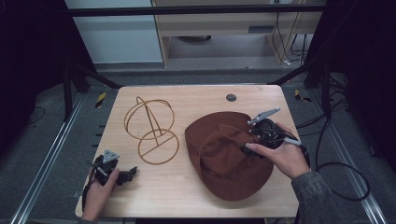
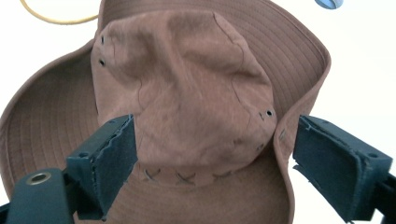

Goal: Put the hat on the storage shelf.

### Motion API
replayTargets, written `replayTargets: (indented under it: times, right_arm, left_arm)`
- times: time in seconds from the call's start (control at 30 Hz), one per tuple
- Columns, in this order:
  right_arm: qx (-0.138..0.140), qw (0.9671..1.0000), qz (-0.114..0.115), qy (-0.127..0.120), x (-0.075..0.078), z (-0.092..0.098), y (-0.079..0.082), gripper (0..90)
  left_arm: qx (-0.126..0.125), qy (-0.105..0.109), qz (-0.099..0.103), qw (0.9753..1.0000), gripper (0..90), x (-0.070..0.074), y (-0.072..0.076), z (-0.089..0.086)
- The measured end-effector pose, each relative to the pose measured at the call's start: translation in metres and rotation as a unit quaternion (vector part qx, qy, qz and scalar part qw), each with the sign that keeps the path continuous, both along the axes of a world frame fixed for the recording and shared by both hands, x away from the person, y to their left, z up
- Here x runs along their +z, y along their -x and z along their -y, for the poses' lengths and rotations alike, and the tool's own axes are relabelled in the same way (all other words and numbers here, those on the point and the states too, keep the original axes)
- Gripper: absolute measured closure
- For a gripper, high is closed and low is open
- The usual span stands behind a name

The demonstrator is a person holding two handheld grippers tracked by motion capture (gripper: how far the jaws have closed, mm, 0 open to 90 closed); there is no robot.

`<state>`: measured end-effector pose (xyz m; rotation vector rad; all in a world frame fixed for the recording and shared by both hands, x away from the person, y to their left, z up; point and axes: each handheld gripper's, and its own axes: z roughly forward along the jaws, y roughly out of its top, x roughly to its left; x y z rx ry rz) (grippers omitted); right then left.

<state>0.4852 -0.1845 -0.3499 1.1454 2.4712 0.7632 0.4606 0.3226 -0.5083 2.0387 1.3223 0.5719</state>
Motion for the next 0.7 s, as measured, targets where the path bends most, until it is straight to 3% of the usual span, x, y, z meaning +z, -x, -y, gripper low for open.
replayTargets:
  times: [0.2, 0.47, 0.6, 0.7]
  right_arm:
    - [0.004, 1.0, -0.005, 0.001, 0.003, -0.006, -0.011, 14.3]
    - [0.023, 0.9994, -0.022, 0.008, 0.007, -0.032, -0.032, 10.8]
    - [0.03, 0.9991, -0.029, 0.002, 0.006, -0.038, -0.037, 9.1]
    - [0.031, 0.9989, -0.033, 0.011, 0.004, -0.042, -0.038, 9.3]
  left_arm:
    - [0.002, 0.0, 0.0, 1.0, 0.0, 0.0, 0.0, 0.0]
    - [0.004, -0.002, -0.001, 1.0, 0.0, 0.0, 0.0, 0.0]
    - [0.005, -0.003, 0.0, 1.0, 0.0, 0.0, 0.0, 0.0]
    - [0.008, -0.001, 0.0, 1.0, 0.0, 0.0, 0.001, 0.0]
